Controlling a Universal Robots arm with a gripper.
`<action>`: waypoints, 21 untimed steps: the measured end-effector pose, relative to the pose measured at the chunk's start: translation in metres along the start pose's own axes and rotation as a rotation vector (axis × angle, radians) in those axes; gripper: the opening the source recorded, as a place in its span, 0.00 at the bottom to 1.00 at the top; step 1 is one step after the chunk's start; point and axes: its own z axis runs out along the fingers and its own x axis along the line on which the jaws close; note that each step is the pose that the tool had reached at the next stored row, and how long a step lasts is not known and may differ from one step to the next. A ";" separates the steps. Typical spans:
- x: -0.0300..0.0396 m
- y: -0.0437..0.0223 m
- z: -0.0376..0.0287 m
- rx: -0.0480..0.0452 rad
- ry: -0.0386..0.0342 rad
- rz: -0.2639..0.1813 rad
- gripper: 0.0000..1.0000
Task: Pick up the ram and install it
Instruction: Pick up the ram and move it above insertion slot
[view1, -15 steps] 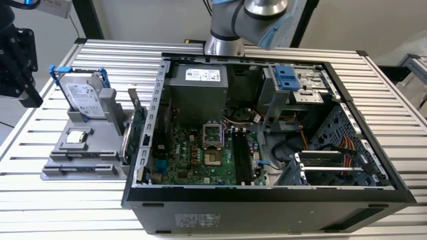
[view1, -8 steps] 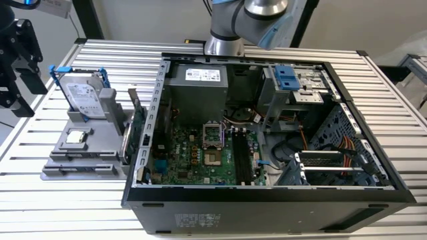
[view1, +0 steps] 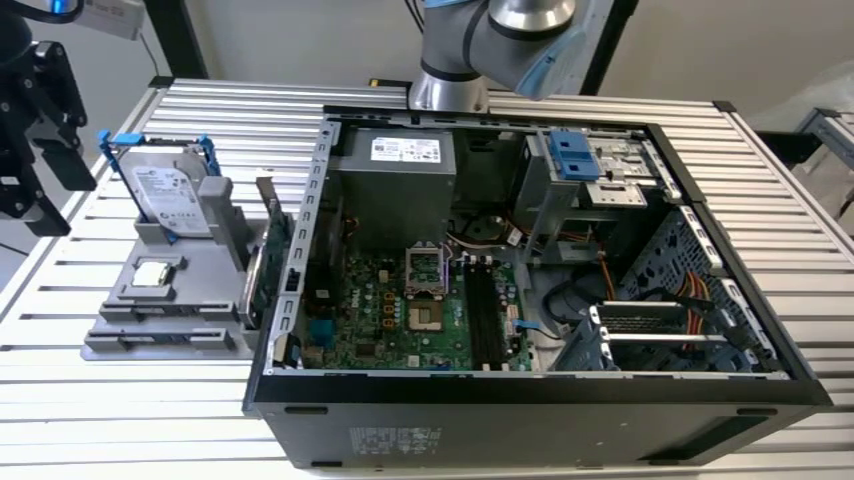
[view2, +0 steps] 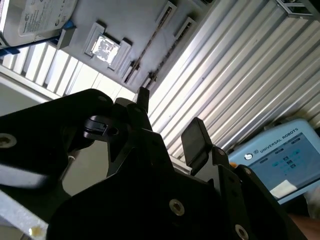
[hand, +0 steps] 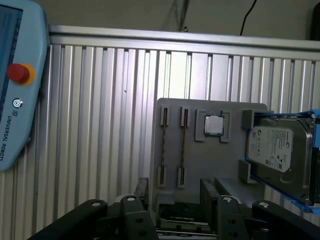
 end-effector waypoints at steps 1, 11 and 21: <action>0.0000 0.0000 0.0009 0.0000 0.0003 0.000 1.00; -0.0006 -0.0004 0.0093 0.0042 0.0007 0.000 1.00; -0.0009 -0.0006 0.0171 0.0146 0.0012 0.000 1.00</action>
